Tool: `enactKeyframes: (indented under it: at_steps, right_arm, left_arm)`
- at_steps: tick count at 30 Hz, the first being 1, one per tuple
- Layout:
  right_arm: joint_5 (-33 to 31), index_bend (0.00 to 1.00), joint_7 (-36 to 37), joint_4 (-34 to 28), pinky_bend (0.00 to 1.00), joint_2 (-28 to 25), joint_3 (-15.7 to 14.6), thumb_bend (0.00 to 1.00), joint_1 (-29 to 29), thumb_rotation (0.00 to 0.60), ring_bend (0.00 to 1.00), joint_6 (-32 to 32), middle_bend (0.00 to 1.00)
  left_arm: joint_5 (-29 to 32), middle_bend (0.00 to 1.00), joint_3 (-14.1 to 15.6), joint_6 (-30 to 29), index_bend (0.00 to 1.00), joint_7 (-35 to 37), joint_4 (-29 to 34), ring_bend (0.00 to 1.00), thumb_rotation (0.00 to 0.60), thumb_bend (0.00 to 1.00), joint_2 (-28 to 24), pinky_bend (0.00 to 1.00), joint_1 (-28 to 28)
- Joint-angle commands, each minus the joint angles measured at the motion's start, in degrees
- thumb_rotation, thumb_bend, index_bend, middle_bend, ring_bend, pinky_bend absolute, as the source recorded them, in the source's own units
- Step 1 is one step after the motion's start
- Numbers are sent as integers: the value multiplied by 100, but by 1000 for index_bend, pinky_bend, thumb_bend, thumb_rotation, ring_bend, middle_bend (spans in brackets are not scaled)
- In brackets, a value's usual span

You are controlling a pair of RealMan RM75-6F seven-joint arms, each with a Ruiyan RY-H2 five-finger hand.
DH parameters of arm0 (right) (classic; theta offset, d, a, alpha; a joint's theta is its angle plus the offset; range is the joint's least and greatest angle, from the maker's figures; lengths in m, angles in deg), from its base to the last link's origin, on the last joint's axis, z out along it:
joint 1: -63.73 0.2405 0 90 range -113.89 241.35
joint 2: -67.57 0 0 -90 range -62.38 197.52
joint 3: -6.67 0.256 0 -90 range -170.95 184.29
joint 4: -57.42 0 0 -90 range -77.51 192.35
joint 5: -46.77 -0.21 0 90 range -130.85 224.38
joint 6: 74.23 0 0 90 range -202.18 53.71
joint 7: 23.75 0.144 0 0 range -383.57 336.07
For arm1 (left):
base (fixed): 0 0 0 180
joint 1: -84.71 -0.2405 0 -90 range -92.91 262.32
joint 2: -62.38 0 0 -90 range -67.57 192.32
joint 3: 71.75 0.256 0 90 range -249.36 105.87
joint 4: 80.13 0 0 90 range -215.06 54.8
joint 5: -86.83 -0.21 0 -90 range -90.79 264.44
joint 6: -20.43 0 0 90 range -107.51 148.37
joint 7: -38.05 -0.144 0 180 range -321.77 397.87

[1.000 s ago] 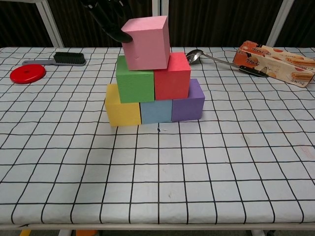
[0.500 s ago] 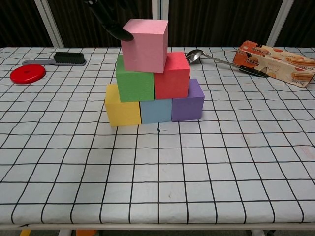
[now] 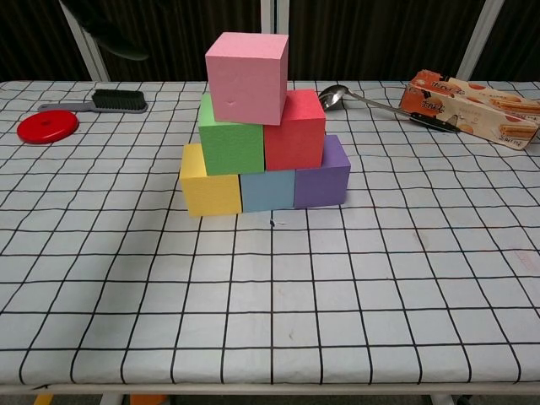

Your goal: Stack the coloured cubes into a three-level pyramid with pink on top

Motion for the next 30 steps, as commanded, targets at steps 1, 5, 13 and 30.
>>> enactKeyframes:
  at_steps: [1,5,13,30]
  right_arm:
    - [-247,0,-351,-390,0,-113,215,101,296,600,0,-121,208]
    - [-687,0,-883,-836,0,-107,348,101,748,600,0,-388,225]
    - [-2315,0,-1662,-1453,0,29,541,97,1904,600,0,-1059,184]
    - [-4788,0,-3125,-1035,0,1383,398,90,4128,600,0,-300,170]
  left_arm:
    - [-441,155,247,-93,97,500,135,70,600,189,-519,85,-568]
    - [-1799,145,679,29,98,1575,-449,70,600,186,-823,86,-1484]
    - [-4111,144,1494,-510,107,3209,-2697,70,600,91,-308,86,-2920]
    - [-4718,144,1496,-127,107,5203,-4174,70,600,58,119,85,-3750]
